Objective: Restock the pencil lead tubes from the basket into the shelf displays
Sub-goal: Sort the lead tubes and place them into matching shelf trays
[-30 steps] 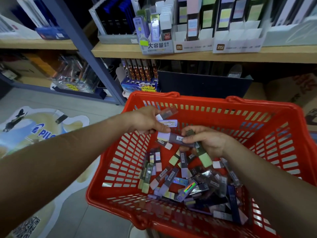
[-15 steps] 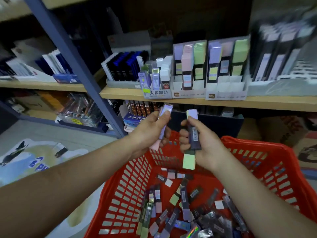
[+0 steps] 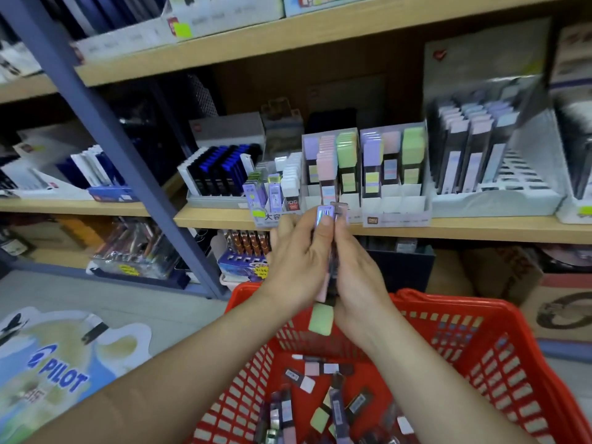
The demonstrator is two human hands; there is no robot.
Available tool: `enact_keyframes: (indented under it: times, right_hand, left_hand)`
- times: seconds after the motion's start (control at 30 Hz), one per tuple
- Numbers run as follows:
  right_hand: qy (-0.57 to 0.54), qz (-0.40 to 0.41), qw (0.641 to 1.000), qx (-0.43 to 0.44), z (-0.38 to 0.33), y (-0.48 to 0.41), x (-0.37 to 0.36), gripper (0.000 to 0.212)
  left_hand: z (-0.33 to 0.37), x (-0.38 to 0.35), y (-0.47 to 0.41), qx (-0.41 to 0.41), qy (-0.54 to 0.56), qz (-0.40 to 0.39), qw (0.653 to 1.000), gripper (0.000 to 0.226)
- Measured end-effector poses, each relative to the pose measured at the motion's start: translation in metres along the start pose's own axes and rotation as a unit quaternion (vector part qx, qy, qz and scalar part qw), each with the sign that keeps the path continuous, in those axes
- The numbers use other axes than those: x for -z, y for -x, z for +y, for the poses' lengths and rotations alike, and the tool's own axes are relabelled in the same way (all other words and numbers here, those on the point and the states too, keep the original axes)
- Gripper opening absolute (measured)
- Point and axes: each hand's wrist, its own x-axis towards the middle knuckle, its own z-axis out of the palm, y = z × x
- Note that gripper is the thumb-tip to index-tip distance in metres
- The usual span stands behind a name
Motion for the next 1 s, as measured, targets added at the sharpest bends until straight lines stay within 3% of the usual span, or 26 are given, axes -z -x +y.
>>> enact_keyframes:
  times: [0.07, 0.17, 0.27, 0.37, 0.53, 0.73, 0.9, 1.0]
  right_hand:
    - [-0.027, -0.013, 0.999, -0.010, -0.005, 0.001, 0.000, 0.031]
    - [-0.005, -0.054, 0.998, -0.026, -0.015, 0.002, 0.004, 0.033]
    - [0.052, -0.096, 0.994, -0.031, -0.029, 0.004, 0.009, 0.031]
    - [0.067, -0.120, 0.990, -0.030, -0.039, 0.004, 0.012, 0.028]
    - [0.092, -0.098, 0.991, -0.021, -0.048, -0.004, 0.015, 0.036]
    - [0.115, -0.102, 0.988, 0.007, -0.058, -0.006, 0.015, 0.032]
    - [0.185, -0.041, 0.979, 0.071, -0.056, -0.017, 0.013, 0.021]
    - [0.227, -0.060, 0.968, 0.085, -0.052, -0.020, 0.000, 0.023]
  left_hand:
    - [0.007, 0.006, -0.002, -0.006, 0.091, -0.028, 0.995, 0.048]
    - [0.019, 0.018, -0.001, 0.058, 0.277, -0.039, 0.958, 0.031]
    - [0.021, 0.031, -0.007, 0.095, 0.345, -0.029, 0.933, 0.024]
    - [0.025, 0.047, -0.012, 0.096, 0.357, -0.031, 0.929, 0.012]
    - [0.025, 0.064, -0.012, 0.077, 0.325, -0.077, 0.939, 0.018]
    - [0.014, 0.054, 0.000, 0.121, 0.375, -0.001, 0.919, 0.011]
    - [0.012, 0.059, 0.006, 0.076, 0.229, -0.097, 0.966, 0.017]
    - [0.016, 0.062, 0.001, 0.007, 0.138, -0.166, 0.977, 0.045]
